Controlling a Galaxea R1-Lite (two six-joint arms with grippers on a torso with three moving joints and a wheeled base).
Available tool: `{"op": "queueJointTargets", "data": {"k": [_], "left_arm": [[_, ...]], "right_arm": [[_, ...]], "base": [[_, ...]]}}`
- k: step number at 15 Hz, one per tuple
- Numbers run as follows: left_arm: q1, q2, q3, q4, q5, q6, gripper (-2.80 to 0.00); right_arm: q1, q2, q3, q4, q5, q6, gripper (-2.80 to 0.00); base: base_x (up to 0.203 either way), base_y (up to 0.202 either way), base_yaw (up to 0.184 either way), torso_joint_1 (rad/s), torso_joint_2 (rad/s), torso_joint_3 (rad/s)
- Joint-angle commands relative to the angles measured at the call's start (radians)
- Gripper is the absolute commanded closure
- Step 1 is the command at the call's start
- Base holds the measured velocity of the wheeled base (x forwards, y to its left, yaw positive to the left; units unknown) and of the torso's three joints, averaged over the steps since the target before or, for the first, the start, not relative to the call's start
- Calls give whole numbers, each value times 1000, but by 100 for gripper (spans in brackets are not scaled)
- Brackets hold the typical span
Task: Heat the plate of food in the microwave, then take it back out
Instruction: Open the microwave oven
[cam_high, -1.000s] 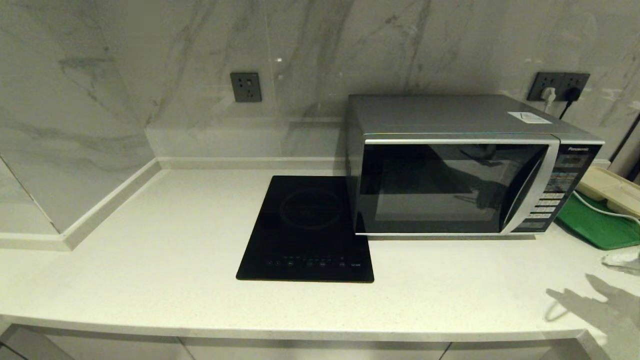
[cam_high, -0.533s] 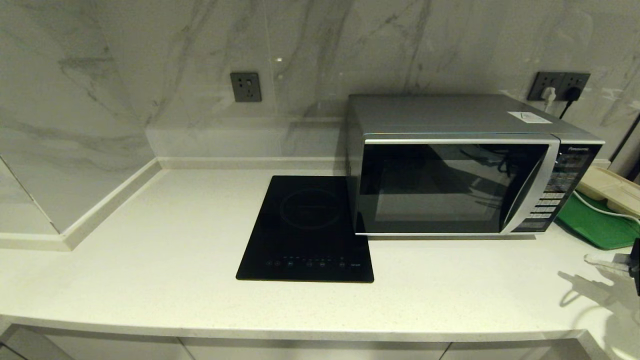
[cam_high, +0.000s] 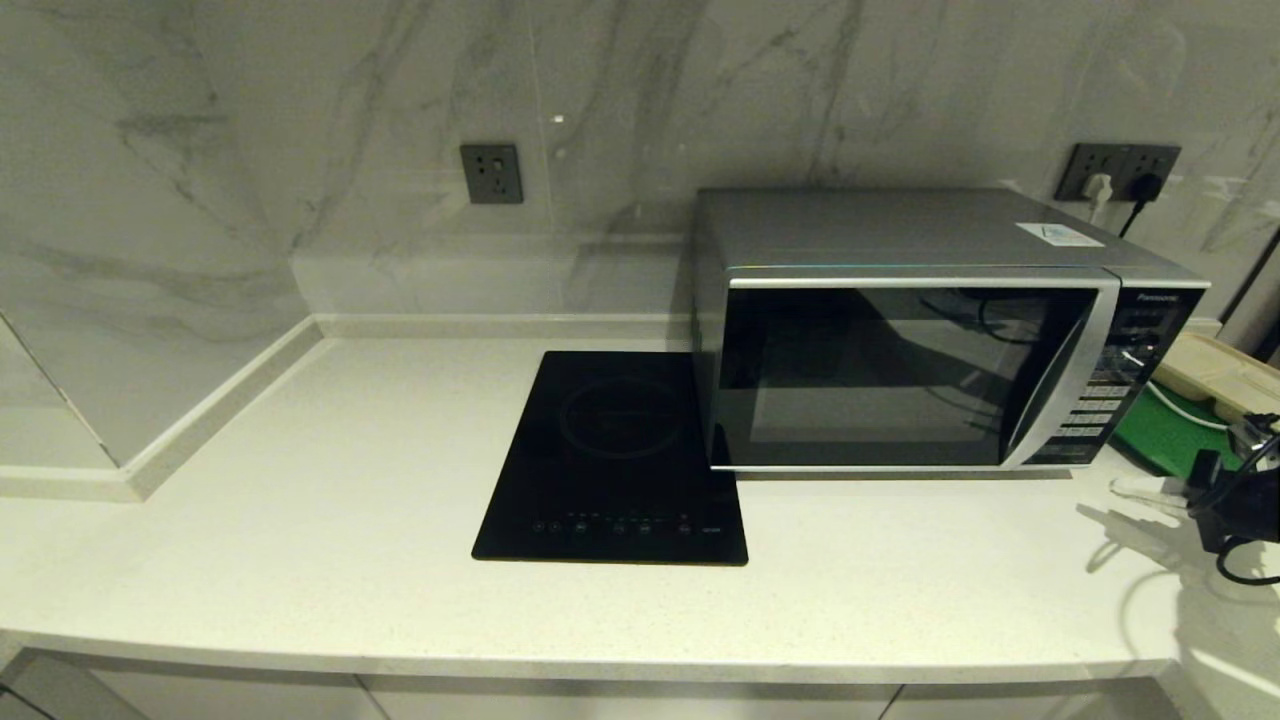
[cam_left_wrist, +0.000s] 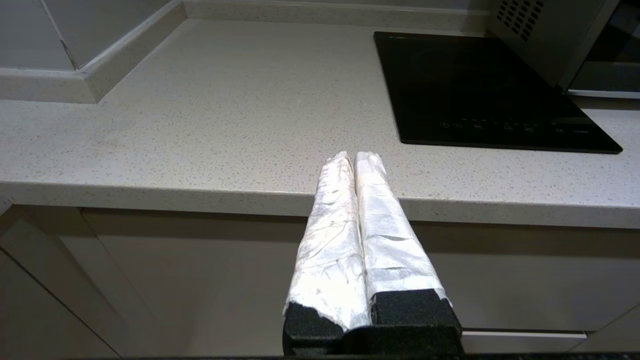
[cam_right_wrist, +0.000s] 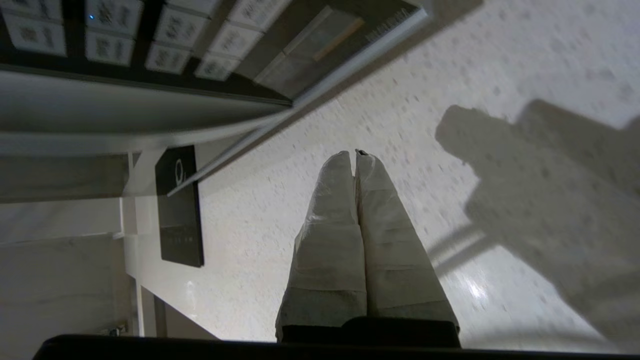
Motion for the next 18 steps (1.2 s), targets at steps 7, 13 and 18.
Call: {"op": "queueJointTargets", "data": {"k": [7,13,18], "left_arm": [[0,0,0,-1,0,-1,0],[0,0,0,-1,0,-1,0],[0,0,0,-1,0,-2,0]], "right_arm": [[33,111,-164,-2,7,57,0],[55,123,-202,-2,7,72,0],[82,117,-210,-5,7,73,0]], "base": [[0,0,0,0,0,0],[0,0,0,0,0,0],[0,0,0,0,0,0]]}}
